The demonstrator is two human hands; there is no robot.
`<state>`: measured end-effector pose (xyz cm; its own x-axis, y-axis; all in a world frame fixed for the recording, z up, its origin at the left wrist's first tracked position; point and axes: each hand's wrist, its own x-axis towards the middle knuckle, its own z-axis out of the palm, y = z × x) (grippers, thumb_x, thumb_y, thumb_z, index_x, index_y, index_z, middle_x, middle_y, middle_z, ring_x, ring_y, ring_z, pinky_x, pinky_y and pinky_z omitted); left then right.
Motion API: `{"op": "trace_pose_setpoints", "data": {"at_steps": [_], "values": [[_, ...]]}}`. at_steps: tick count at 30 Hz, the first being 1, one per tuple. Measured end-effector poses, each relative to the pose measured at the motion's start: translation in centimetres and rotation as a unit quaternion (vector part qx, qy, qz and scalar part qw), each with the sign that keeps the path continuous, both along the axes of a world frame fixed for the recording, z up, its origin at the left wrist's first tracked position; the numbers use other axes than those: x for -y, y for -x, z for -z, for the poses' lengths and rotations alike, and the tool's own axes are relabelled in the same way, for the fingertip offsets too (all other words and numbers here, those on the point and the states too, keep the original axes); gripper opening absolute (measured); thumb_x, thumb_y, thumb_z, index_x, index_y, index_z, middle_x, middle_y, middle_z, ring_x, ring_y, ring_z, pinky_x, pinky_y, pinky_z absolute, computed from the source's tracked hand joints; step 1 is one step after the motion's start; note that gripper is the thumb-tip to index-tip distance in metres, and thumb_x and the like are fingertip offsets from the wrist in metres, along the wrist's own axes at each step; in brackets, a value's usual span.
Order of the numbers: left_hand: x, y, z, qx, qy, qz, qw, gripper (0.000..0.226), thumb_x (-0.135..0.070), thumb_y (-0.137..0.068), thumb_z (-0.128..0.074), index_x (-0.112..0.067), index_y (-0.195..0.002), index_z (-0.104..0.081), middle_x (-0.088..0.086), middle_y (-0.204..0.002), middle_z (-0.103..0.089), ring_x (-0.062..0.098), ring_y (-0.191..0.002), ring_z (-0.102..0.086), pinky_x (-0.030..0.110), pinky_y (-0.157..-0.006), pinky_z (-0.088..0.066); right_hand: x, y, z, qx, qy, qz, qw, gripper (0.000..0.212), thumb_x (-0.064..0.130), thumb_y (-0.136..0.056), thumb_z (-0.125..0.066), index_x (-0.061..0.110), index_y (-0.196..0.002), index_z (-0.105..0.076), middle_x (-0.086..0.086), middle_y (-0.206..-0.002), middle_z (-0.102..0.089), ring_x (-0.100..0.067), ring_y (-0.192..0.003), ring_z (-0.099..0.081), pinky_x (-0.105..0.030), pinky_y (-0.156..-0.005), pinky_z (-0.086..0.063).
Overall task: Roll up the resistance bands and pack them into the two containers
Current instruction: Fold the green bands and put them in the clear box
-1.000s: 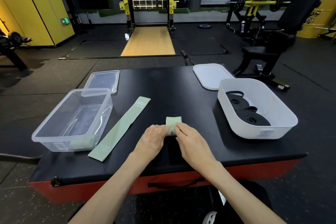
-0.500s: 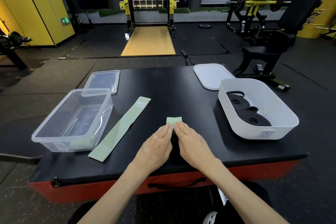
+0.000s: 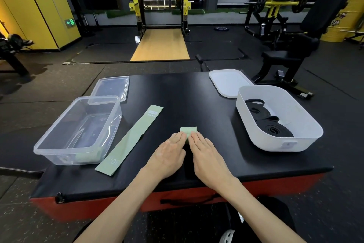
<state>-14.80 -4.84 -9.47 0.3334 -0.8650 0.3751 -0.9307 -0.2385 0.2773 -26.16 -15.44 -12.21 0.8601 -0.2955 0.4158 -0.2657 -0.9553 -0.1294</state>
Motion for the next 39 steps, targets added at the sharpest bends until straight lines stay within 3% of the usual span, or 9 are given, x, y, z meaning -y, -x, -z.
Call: {"op": "trace_pose_setpoints", "data": {"at_steps": [4, 8, 10, 13, 18, 23, 28, 35, 39], "values": [[0.2, 0.3, 0.1, -0.021, -0.018, 0.005, 1.0, 0.041, -0.008, -0.084, -0.035, 0.001, -0.121, -0.05, 0.01, -0.109, -0.054, 0.012, -0.091, -0.044, 0.022, -0.089, -0.033, 0.0, -0.3, 0.2, 0.009, -0.015, 0.002, 1.0, 0.058, 0.002, -0.071, -0.047, -0.004, -0.128, -0.055, -0.017, -0.133, -0.055, -0.028, -0.126, -0.051, -0.044, -0.101, -0.04], [0.3, 1.0, 0.2, -0.007, -0.06, -0.021, 0.998, 0.075, -0.035, -0.082, -0.009, 0.005, -0.14, -0.035, 0.02, -0.144, -0.039, 0.03, -0.132, -0.036, 0.035, -0.11, -0.028, -0.1, -0.2, 0.4, 0.012, -0.03, -0.004, 0.999, 0.063, -0.005, -0.073, -0.055, -0.004, -0.135, -0.047, -0.018, -0.14, -0.048, -0.029, -0.132, -0.043, -0.042, -0.108, -0.026], [0.1, 1.4, -0.1, -0.004, -0.062, -0.033, 0.998, 0.059, -0.024, -0.093, -0.023, 0.006, -0.143, -0.031, 0.02, -0.149, -0.033, 0.029, -0.138, -0.031, 0.035, -0.113, -0.026, -0.1, -0.1, 0.4, 0.017, -0.039, -0.008, 0.999, 0.062, -0.006, -0.076, -0.054, -0.003, -0.137, -0.045, -0.017, -0.143, -0.045, -0.028, -0.135, -0.039, -0.042, -0.111, -0.024], [-0.6, 1.1, 0.8, 0.052, -0.036, -0.013, 0.998, 0.053, -0.015, -0.085, -0.034, 0.009, -0.129, -0.05, 0.023, -0.132, -0.054, 0.032, -0.123, -0.053, 0.034, -0.104, -0.04, 0.3, -0.3, 0.2, 0.012, -0.035, -0.013, 0.999, 0.059, -0.006, -0.073, -0.053, -0.004, -0.132, -0.05, -0.017, -0.137, -0.051, -0.029, -0.13, -0.046, -0.045, -0.107, -0.037], [-1.0, 1.1, 0.8, -0.009, -0.027, -0.025, 0.999, 0.057, -0.017, -0.09, -0.028, 0.002, -0.143, -0.034, 0.014, -0.151, -0.034, 0.023, -0.141, -0.032, 0.018, -0.112, -0.014, 0.5, -0.8, -0.3, 0.018, -0.044, -0.016, 0.999, 0.058, -0.009, -0.073, -0.053, -0.002, -0.131, -0.052, -0.013, -0.132, -0.055, -0.027, -0.126, -0.049, -0.041, -0.107, -0.036], [-0.5, 0.5, 0.2, 0.052, -0.063, 0.008, 0.997, 0.052, -0.017, -0.076, -0.035, 0.002, -0.115, -0.064, 0.012, -0.117, -0.066, 0.021, -0.109, -0.063, 0.023, -0.103, -0.034, 0.6, -1.0, -0.2, -0.004, -0.064, -0.02, 0.998, 0.064, -0.006, -0.081, -0.043, 0.001, -0.144, -0.034, -0.011, -0.149, -0.035, -0.023, -0.141, -0.027, -0.036, -0.117, -0.02], [-0.2, -0.1, 0.4, 0.059, -0.031, 0.005, 0.998, 0.048, -0.011, -0.076, -0.033, 0.001, -0.119, -0.049, 0.014, -0.111, -0.063, 0.018, -0.105, -0.046, 0.027, -0.106, -0.024, 1.0, -1.3, -0.5, -0.03, -0.05, -0.028, 0.998, 0.064, 0.003, -0.082, -0.026, 0.001, -0.145, -0.03, -0.012, -0.151, -0.031, -0.024, -0.143, -0.02, -0.041, -0.115, -0.024], [0.7, -1.2, 0.6, 0.021, -0.041, 0.017, 0.999, 0.052, -0.013, -0.077, -0.023, -0.001, -0.121, -0.049, 0.006, -0.109, -0.053, 0.018, -0.093, -0.049, 0.027, -0.094, -0.037, 0.7, -1.0, -0.8, -0.033, -0.043, -0.025, 0.998, 0.065, -0.003, -0.084, -0.042, 0.002, -0.148, -0.026, -0.011, -0.155, -0.024, -0.023, -0.145, -0.016, -0.037, -0.117, -0.015], [1.0, -1.0, 0.5, 0.013, -0.031, 0.026, 0.999, 0.056, -0.016, -0.077, -0.02, 0.001, -0.121, -0.05, 0.008, -0.11, -0.053, 0.02, -0.095, -0.048, 0.027, -0.094, -0.036, 0.9, -1.7, -0.3, -0.026, -0.059, -0.007, 0.998, 0.064, -0.003, -0.083, -0.044, 0.004, -0.145, -0.033, -0.009, -0.148, -0.037, -0.021, -0.14, -0.028, -0.04, -0.114, -0.026]]}}
